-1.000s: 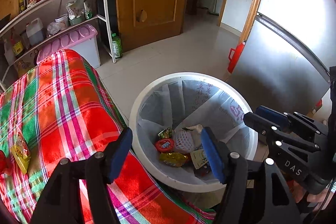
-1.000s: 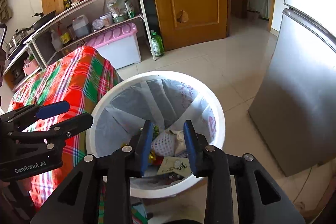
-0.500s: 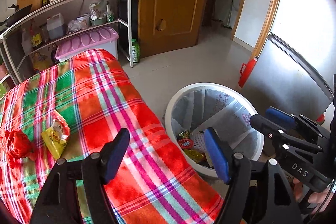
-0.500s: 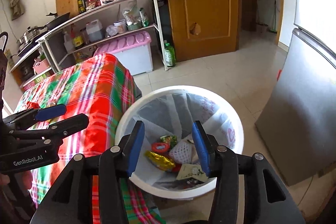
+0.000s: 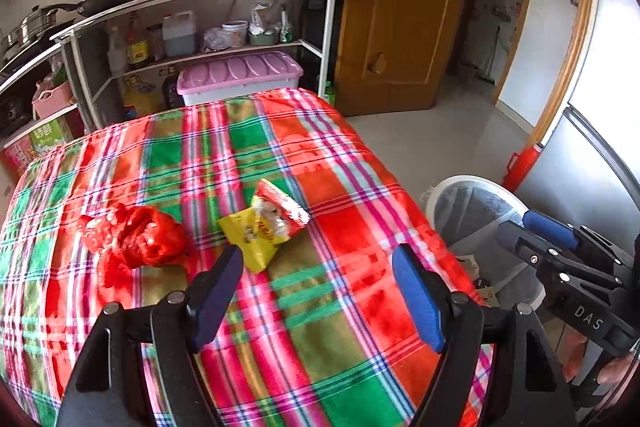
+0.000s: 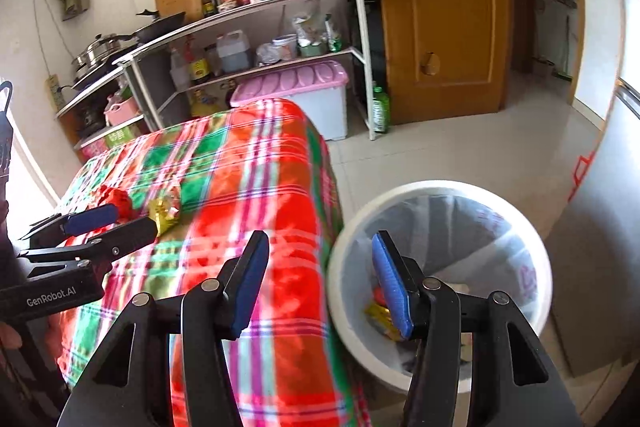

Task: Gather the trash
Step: 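Move both open tools back over the bed toward the red bag and yellow wrapper, then grasp the red plastic bag with the left tool while the right tool grasps the yellow wrapper, then carry the red bag and yellow wrapper with both tools over the bin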

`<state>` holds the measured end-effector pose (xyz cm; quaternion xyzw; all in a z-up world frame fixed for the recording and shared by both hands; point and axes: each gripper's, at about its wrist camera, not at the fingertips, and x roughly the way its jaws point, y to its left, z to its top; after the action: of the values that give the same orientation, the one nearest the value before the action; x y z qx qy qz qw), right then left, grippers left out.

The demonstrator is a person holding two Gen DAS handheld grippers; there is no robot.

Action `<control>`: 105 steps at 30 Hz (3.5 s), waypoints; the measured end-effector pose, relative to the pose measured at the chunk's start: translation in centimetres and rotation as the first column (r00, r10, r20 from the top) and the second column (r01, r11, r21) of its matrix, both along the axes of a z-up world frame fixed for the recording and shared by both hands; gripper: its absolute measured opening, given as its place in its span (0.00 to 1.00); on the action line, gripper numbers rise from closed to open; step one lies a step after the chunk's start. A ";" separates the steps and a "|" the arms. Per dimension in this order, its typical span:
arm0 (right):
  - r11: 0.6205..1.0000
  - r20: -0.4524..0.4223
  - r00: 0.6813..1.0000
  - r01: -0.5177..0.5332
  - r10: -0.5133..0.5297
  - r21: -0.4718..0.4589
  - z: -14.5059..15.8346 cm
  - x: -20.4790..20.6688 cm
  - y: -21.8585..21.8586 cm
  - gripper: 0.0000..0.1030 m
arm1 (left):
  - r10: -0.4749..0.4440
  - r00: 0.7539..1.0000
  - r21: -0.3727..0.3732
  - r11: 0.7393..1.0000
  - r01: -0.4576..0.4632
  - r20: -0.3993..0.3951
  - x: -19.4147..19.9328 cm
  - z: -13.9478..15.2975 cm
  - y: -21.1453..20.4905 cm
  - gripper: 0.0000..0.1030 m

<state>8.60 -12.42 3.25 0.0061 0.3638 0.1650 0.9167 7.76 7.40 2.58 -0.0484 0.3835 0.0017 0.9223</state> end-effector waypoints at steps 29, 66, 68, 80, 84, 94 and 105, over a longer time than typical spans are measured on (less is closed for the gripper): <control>0.965 -0.104 0.960 -0.254 0.260 0.065 -2.8 5.0 15.7 0.58 | 0.183 0.981 -0.089 0.978 -0.188 -0.056 -1.0 -2.7 15.9 0.94; 0.964 -0.163 0.956 -0.257 0.245 -0.063 -5.6 6.5 18.6 0.32 | 0.081 0.992 -0.206 0.973 -0.100 -0.101 3.2 -4.9 15.3 0.62; 0.965 -0.162 0.956 -0.256 0.243 -0.062 -5.6 6.4 18.5 0.31 | 0.081 0.992 -0.194 0.976 -0.099 -0.099 3.2 -4.9 15.2 0.62; 0.970 -0.131 0.965 -0.236 0.227 -0.057 -4.8 5.7 17.4 0.28 | 0.081 0.995 -0.147 0.985 -0.090 -0.065 2.3 -4.2 13.7 0.59; 0.970 -0.110 0.968 -0.234 0.226 -0.064 -4.3 4.8 16.8 0.28 | 0.079 0.996 -0.125 0.989 -0.084 -0.044 1.6 -3.4 12.9 0.59; 0.981 -0.054 0.982 -0.183 0.179 -0.059 -2.2 2.6 12.9 0.28 | 0.018 1.000 -0.112 0.994 -0.018 -0.004 0.4 -1.6 9.2 0.59; 0.996 -0.022 0.996 -0.084 0.083 -0.044 -0.8 0.6 6.9 0.28 | -0.067 0.997 -0.071 0.995 0.070 0.038 0.0 0.0 3.3 0.60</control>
<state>9.21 -5.52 2.46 -0.0278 0.3767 0.1947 0.9052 7.75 10.66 2.60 -0.0685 0.3684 -0.0446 0.9261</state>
